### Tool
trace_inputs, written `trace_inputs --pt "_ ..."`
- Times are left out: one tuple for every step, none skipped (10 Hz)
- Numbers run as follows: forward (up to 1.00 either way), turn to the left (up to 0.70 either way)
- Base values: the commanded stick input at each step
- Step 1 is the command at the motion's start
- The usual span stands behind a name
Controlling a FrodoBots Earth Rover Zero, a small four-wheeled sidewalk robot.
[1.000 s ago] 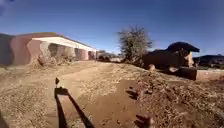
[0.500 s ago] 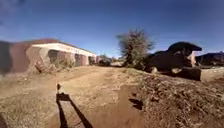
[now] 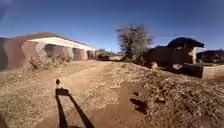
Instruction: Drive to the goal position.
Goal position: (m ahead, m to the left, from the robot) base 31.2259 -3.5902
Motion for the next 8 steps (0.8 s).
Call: trace_inputs --pt "0.5 0.0" --pt "0.5 0.0" --pt "0.5 0.0" --pt "0.5 0.0" --pt "0.5 0.0" --pt "0.5 0.0" --pt "0.5 0.0" --pt "0.5 0.0"
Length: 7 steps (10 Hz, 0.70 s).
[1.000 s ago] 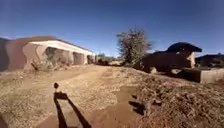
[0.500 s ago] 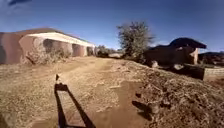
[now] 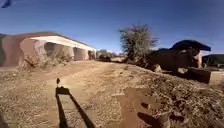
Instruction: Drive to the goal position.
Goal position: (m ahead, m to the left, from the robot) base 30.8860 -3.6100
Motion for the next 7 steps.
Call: trace_inputs --pt "0.5 0.0" --pt "0.5 0.0" --pt "0.5 0.0" --pt "0.5 0.0" --pt "0.5 0.0" --pt "0.5 0.0" --pt "0.5 0.0"
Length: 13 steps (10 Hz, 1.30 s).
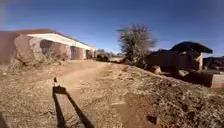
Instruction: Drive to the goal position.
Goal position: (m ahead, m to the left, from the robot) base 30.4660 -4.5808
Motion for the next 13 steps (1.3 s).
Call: trace_inputs --pt "0.5 0.0" --pt "0.5 0.0" --pt "0.5 0.0" --pt "0.5 0.0" --pt "0.5 0.0" --pt "0.5 0.0" --pt "0.5 0.0" --pt "0.5 0.0" --pt "0.5 0.0" --pt "0.5 0.0" --pt "0.5 0.0" --pt "0.5 0.0" --pt "0.5 0.0"
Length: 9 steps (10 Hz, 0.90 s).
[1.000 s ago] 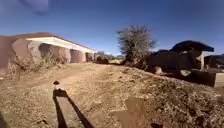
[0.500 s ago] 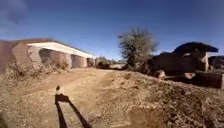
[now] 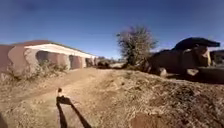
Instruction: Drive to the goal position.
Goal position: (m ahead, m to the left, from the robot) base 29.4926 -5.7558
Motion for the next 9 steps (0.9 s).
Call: trace_inputs --pt "0.5 0.0" --pt "0.5 0.0" --pt "0.5 0.0" --pt "0.5 0.0" --pt "0.5 0.0" --pt "0.5 0.0" --pt "0.5 0.0" --pt "0.5 0.0" --pt "0.5 0.0"
